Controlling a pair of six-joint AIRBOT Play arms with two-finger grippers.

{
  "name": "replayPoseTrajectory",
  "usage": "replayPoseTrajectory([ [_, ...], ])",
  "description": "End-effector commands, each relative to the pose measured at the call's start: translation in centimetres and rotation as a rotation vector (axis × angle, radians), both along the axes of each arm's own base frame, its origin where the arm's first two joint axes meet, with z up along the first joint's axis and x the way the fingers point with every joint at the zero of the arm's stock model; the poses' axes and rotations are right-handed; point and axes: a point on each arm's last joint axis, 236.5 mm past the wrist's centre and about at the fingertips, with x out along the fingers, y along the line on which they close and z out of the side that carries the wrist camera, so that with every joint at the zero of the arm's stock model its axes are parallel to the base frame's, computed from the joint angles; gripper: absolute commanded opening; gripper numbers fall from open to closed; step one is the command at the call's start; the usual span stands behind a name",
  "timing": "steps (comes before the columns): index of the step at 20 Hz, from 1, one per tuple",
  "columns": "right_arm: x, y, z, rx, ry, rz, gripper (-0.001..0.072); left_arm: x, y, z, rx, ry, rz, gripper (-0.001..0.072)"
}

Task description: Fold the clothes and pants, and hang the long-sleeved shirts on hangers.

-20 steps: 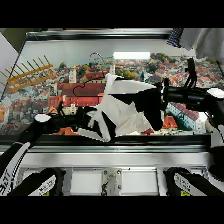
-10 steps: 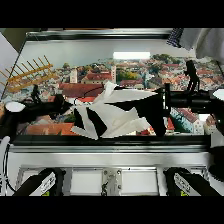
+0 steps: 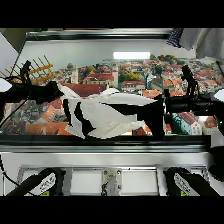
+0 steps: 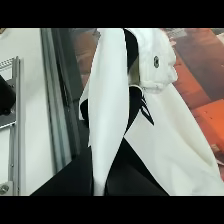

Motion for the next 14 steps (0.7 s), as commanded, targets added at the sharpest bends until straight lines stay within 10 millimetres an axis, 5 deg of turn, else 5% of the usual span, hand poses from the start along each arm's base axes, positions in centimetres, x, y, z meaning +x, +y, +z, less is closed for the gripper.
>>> replayPoseTrajectory([
  [1,-2.2,0.3,0.4,0.02,0.049,0.079,0.0009,0.8,-1.2,1.3,0.07,-0.022,-0.083,0.0015],
  [8,-2.4,1.2,5.6,0.24,0.018,0.098,0.0009,3.8,-3.5,7.9,0.08,-0.148,-0.177,0.0024],
  [10,-2.3,1.3,6.4,0.274,0.012,0.097,0.0009,4.6,-3.6,10.5,0.085,-0.209,-0.178,0.0635],
  [11,-2.2,1.3,6.8,0.293,0.008,0.094,0.0009,4.9,-3.6,12.1,0.089,-0.252,-0.176,0.0704],
  [14,-1.0,1.1,8.2,0.349,-0.013,0.042,0.001,5.0,-5.0,17.6,0.03,-0.38,-0.193,0.0689],
])
